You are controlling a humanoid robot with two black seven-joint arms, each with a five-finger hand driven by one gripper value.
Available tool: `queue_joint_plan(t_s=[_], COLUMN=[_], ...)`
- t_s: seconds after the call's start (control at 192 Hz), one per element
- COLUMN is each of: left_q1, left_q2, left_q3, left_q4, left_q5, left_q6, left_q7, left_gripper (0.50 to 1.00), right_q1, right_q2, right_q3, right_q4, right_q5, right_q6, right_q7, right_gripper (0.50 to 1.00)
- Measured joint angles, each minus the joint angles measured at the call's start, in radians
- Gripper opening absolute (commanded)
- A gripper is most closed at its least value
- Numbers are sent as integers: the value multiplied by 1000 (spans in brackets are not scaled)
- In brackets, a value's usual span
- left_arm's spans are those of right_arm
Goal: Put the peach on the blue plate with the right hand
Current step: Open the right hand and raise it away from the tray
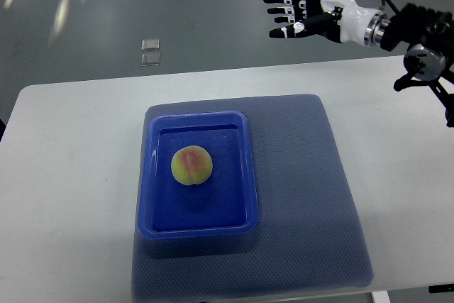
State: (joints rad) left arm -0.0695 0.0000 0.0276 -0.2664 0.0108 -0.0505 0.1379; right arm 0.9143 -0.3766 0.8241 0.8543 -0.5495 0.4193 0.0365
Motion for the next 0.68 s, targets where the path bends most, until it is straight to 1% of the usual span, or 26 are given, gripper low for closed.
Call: queue_joint_plan(t_s=[0.109, 0.229, 0.401, 0.511, 0.678], left_q1=[0, 0, 0, 0, 0], left_q2=[0, 0, 0, 0, 0], left_q3=[0, 0, 1, 2, 2], left_q4=[0, 0, -1, -1, -2], left_q5=[0, 0, 0, 0, 0], left_q6=[0, 1, 7, 8, 8], left_q7=[0, 0, 0, 0, 0], left_gripper=[1000, 1000, 1000, 1000, 1000], right_q1=[-165, -256, -316, -331, -343], right_q2=[76, 155, 228, 240, 242], right_q3=[186, 298, 347, 349, 350], right_q4=[-12, -65, -115, -121, -123], right_q5=[186, 322, 448, 497, 508], right_q6=[-32, -39, -40, -40, -40], right_q7=[57, 101, 136, 141, 141], right_gripper=[932, 932, 932, 932, 932])
